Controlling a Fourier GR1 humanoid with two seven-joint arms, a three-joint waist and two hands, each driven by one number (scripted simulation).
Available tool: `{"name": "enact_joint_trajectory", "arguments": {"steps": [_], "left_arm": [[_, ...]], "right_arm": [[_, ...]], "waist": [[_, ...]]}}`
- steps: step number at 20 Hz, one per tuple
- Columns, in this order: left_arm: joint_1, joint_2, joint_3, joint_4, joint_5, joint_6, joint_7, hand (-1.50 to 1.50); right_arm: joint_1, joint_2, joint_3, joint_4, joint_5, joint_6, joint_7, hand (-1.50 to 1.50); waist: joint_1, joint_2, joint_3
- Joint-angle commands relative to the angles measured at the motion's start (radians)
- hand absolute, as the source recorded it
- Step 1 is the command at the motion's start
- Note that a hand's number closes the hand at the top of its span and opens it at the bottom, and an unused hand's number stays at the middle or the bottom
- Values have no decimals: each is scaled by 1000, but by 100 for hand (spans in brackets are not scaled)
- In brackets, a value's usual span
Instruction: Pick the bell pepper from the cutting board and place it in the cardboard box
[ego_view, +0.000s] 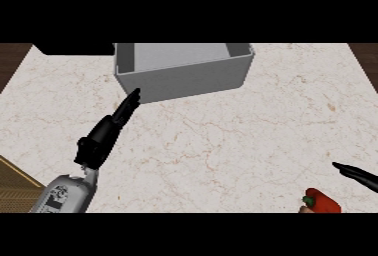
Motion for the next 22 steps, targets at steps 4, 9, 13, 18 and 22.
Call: {"name": "enact_joint_trajectory", "arguments": {"steps": [4, 9, 13, 18, 22], "left_arm": [[22, -17, 21, -1, -25, -4, -15, 0], [3, -43, 21, 15, -47, -2, 12, 0], [16, -27, 37, -32, -49, -33, 20, 0], [-14, -47, 65, 22, -46, -59, 8, 0], [39, -38, 80, -9, -62, -63, -25, 0]], "right_arm": [[6, 23, 8, -33, 17, 75, -74, -150], [-13, 79, 55, -7, 78, 44, -61, -150], [-50, 51, 54, 23, 123, 79, -63, -150], [-17, 111, 76, 30, 168, 20, -63, -150], [-53, 125, 70, 79, 203, 19, -88, -150]], "waist": [[-6, -2, -1], [-8, -1, -1], [-3, -2, -1], [-9, -1, -1], [-5, -1, -1]]}}
